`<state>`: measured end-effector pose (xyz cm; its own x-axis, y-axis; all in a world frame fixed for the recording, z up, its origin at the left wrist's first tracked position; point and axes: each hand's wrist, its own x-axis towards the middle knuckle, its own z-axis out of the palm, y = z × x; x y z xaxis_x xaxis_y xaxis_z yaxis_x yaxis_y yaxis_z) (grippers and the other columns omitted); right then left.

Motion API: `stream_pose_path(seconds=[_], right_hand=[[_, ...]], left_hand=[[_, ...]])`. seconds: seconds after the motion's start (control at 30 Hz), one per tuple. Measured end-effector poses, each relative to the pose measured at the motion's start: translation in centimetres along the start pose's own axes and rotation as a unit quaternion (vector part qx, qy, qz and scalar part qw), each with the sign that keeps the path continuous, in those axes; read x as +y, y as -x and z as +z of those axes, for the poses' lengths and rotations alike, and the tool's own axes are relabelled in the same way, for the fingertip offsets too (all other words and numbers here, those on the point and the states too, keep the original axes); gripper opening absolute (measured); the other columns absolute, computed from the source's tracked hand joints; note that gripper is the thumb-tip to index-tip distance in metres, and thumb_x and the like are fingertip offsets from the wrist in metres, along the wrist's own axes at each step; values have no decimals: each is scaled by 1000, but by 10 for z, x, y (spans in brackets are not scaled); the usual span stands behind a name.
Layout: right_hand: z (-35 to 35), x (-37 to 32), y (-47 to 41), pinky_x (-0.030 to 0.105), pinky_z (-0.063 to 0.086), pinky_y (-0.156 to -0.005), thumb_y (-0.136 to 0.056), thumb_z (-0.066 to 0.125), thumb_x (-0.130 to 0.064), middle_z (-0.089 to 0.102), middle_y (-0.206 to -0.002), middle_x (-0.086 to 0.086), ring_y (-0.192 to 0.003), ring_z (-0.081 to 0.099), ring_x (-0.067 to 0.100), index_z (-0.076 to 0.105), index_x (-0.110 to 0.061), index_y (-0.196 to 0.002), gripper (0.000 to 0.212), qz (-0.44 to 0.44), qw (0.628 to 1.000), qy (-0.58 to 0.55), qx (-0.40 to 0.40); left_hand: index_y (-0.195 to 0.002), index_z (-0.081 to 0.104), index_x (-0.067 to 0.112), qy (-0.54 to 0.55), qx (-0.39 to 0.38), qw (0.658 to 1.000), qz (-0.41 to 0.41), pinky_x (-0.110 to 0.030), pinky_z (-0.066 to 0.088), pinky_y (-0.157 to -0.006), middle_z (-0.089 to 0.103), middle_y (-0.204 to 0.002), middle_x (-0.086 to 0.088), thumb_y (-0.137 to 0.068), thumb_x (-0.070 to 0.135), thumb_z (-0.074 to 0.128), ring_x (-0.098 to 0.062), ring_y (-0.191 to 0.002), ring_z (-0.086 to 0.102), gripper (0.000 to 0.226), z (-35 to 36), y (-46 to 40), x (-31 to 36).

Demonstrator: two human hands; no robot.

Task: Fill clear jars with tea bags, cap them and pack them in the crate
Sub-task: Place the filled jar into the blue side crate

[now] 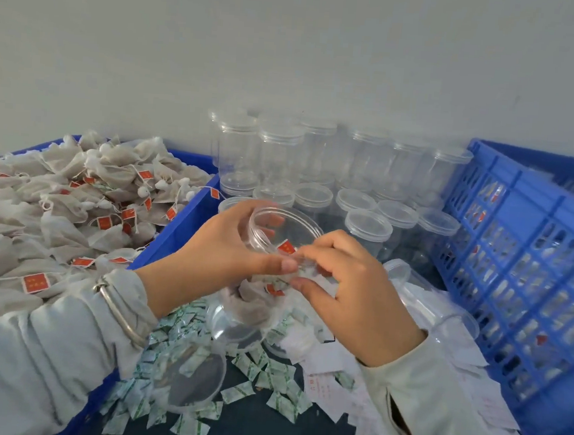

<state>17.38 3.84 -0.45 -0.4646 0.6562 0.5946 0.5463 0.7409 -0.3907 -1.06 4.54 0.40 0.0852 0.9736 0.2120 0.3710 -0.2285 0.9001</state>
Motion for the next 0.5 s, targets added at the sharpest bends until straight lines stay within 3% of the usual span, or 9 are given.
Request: stream_pose_path(seconds=[0.1, 0.23, 0.37, 0.5], right_hand=[[-34, 8, -2, 10, 39, -76, -75, 76, -8, 59, -90, 2, -75, 47, 3, 70, -6, -101, 27, -2, 999, 31, 35], [-88, 19, 3, 11, 39, -74, -77, 71, -13, 54, -89, -4, -74, 46, -4, 70, -8, -96, 21, -4, 994, 79, 77], [-151, 28, 9, 10, 39, -73, -77, 73, -13, 55, -89, -3, -70, 42, -1, 71, -8, -98, 22, -10, 977, 164, 132], [-223, 36, 4, 11, 36, -70, -75, 71, -18, 55, -88, -1, -63, 49, 10, 73, -12, -96, 21, -11, 949, 263, 173]], left_hand=[[-120, 55, 30, 23, -3, 999, 28, -36, 52, -83, 65, -114, 12, -46, 51, 89, -6, -105, 62, 84, 23, -15, 23], [-113, 55, 41, 35, -21, 996, 80, -36, 52, -92, 63, -115, 14, -45, 56, 84, -3, -107, 61, 75, 56, -40, 60], [-105, 51, 52, 46, -42, 985, 159, -30, 47, -97, 59, -115, 14, -41, 62, 74, -4, -112, 56, 69, 91, -65, 112], [-114, 50, 39, 77, 10, 966, 247, -21, 52, -85, 58, -118, 11, -50, 60, 75, -2, -105, 61, 71, 128, -88, 166]])
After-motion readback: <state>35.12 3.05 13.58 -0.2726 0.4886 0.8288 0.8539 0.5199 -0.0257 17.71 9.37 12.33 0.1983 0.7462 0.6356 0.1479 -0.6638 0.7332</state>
